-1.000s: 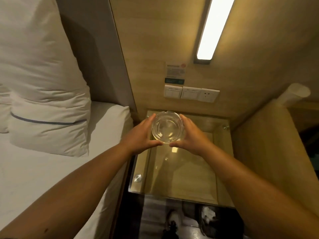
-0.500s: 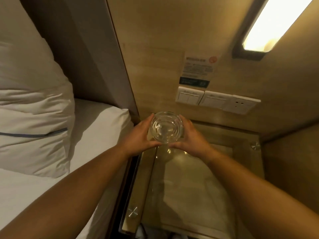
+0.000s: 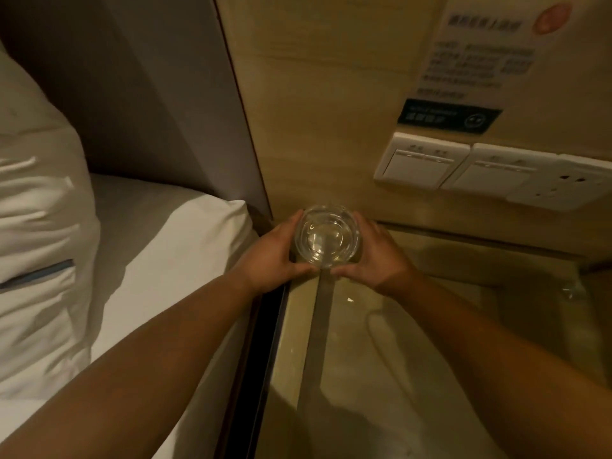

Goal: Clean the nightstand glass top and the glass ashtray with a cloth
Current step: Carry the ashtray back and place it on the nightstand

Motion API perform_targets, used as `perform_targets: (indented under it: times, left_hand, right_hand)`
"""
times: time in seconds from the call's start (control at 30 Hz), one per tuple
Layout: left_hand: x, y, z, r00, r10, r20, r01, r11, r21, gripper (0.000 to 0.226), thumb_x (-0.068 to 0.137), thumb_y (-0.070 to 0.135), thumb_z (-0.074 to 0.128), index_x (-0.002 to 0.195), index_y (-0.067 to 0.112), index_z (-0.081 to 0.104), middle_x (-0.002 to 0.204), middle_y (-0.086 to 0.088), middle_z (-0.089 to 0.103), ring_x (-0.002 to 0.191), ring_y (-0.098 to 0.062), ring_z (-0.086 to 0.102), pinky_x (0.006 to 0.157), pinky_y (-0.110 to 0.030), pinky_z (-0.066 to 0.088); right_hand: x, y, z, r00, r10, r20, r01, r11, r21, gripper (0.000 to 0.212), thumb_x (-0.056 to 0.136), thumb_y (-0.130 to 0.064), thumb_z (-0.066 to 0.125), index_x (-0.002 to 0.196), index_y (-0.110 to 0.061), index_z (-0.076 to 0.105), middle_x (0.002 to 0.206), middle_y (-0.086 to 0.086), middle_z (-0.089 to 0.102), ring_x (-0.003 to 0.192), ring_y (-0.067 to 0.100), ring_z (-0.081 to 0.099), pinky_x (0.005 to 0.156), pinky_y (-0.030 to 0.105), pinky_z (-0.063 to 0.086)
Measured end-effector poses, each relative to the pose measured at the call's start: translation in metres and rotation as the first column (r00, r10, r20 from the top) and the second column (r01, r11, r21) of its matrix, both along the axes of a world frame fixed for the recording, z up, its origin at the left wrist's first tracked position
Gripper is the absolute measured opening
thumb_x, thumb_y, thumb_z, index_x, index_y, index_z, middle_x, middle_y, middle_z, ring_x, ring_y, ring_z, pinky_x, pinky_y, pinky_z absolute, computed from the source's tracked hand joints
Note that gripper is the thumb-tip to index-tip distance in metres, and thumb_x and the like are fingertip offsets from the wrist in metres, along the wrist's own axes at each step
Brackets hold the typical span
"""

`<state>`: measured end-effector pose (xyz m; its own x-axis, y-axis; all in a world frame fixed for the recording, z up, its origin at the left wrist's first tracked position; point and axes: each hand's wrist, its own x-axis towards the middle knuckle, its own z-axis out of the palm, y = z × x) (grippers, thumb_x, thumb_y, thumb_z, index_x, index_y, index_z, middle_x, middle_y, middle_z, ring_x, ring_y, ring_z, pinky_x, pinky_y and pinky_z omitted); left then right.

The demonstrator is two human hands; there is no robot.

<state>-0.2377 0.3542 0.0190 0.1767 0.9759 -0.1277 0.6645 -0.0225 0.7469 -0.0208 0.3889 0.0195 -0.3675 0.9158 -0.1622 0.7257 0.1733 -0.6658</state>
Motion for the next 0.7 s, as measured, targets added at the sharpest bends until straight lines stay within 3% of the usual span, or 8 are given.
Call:
perform_targets:
  times: [0.1,0.17,0.23,0.4,0.7]
  left_hand:
    - [-0.002,0.005,-0.008,1.000,-0.014,-0.009,0.015,1.000,0.001,0.104,0.065,0.057,0.078,0.147,0.039,0.016,0.144,0.008,0.044,0.122,0.000,0.045,0.097,-0.019,0.040]
    - [-0.004,0.008,-0.013,0.999,-0.013,-0.034,0.012,1.000,-0.004,0.108,0.066,0.057,0.079,0.149,0.031,0.016,0.145,0.003,0.044,0.126,-0.009,0.046,0.102,-0.029,0.042]
    - [-0.005,0.010,-0.017,0.998,-0.009,-0.055,0.009,1.000,0.000,0.109,0.066,0.055,0.079,0.150,0.028,0.015,0.146,0.001,0.042,0.127,-0.012,0.046,0.102,-0.028,0.040]
    - [-0.006,0.012,-0.022,0.997,-0.005,-0.080,0.007,1.000,0.019,0.109,0.068,0.049,0.081,0.151,0.027,0.013,0.148,-0.001,0.040,0.129,-0.012,0.043,0.098,-0.019,0.033]
    - [-0.006,0.013,-0.021,0.996,-0.046,-0.072,0.045,0.999,-0.009,0.106,0.068,0.052,0.079,0.150,0.030,0.015,0.147,0.001,0.041,0.129,-0.010,0.043,0.104,-0.033,0.041]
  right_hand:
    - [-0.002,0.005,-0.005,0.999,0.013,0.043,-0.012,1.000,-0.014,0.114,0.055,-0.045,0.088,0.148,-0.024,0.026,0.144,0.005,0.042,0.132,0.023,0.036,0.109,0.039,0.033]
    - [-0.003,0.007,-0.008,0.999,0.010,0.052,-0.010,1.000,-0.009,0.115,0.056,-0.044,0.088,0.149,-0.022,0.025,0.145,0.006,0.040,0.133,0.024,0.034,0.110,0.037,0.030]
    - [-0.004,0.008,-0.011,0.998,0.010,0.061,-0.010,1.000,-0.001,0.115,0.056,-0.045,0.087,0.149,-0.021,0.023,0.146,0.007,0.039,0.134,0.025,0.032,0.111,0.035,0.028]
    - [-0.004,0.010,-0.013,0.995,0.014,0.101,-0.015,1.000,0.006,0.117,0.057,-0.049,0.086,0.150,-0.020,0.021,0.149,0.006,0.037,0.136,0.025,0.030,0.112,0.039,0.028]
    - [-0.002,0.011,-0.016,0.985,0.040,0.167,-0.040,0.999,-0.006,0.120,0.060,-0.055,0.082,0.152,-0.018,0.015,0.154,0.007,0.028,0.142,0.027,0.021,0.116,0.041,0.021]
